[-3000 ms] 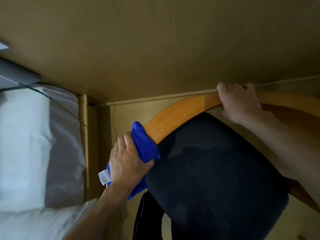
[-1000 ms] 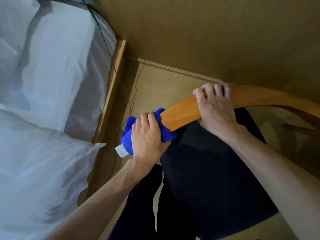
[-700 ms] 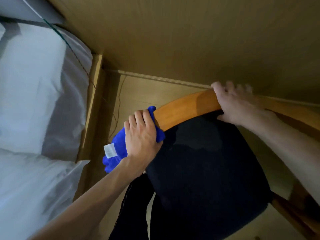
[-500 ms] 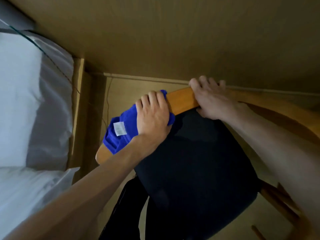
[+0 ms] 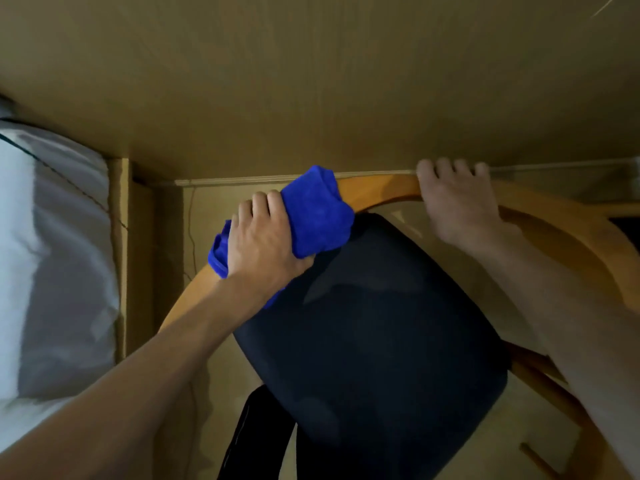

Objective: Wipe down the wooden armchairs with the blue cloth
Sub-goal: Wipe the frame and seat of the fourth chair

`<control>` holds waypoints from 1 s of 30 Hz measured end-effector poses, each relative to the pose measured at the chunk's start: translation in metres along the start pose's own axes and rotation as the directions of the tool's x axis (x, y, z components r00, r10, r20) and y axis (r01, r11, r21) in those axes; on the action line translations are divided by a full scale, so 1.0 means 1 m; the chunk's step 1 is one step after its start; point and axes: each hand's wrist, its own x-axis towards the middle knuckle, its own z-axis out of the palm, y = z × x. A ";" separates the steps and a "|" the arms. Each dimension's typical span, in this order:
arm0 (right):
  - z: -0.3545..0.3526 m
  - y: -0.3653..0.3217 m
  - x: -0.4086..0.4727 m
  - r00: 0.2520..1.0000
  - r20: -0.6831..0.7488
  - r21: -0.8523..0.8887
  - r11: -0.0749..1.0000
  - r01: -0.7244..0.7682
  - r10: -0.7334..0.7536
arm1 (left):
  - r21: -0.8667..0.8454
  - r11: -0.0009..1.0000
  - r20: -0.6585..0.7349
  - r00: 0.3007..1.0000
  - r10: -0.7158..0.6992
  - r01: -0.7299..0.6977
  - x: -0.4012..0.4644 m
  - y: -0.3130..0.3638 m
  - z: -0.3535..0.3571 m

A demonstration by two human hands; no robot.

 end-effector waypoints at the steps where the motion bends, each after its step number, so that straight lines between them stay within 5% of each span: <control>1: -0.001 -0.001 0.003 1.000 -0.001 0.013 1.000 0.011 -0.011 | 0.024 1.000 -0.017 1.000 0.015 -0.015 0.007 0.011 0.001; 9: -0.018 0.033 -0.011 0.999 -0.034 0.262 0.964 0.041 -0.033 | 0.112 0.937 -0.008 0.942 0.335 -0.332 0.072 0.101 0.000; 13: -0.018 0.116 -0.052 0.955 0.164 0.129 0.954 -0.269 0.247 | 0.071 0.866 0.027 0.869 0.495 -0.495 0.095 0.153 0.002; 15: -0.006 0.149 -0.085 0.883 0.307 0.190 0.886 -0.423 0.356 | 0.031 0.834 0.042 0.834 0.550 -0.551 0.099 0.174 0.001; 17: 0.012 0.161 -0.115 0.864 0.292 0.323 0.808 -0.492 0.409 | 0.002 0.808 0.055 0.806 0.589 -0.590 0.100 0.186 -0.001; 22: 0.035 0.144 -0.136 0.886 -0.059 0.443 0.808 -0.389 0.459 | -0.069 0.685 0.058 0.682 0.729 -0.726 0.096 0.229 -0.014; 26: 0.038 0.153 -0.136 0.896 0.013 0.500 0.773 -0.390 0.444 | -0.008 0.486 0.119 0.482 0.868 -0.874 0.083 0.286 -0.031; 30: 0.036 0.161 -0.168 0.861 0.171 0.691 0.565 -0.452 0.479 | 0.077 0.455 0.172 0.461 0.870 -0.887 0.078 0.298 -0.038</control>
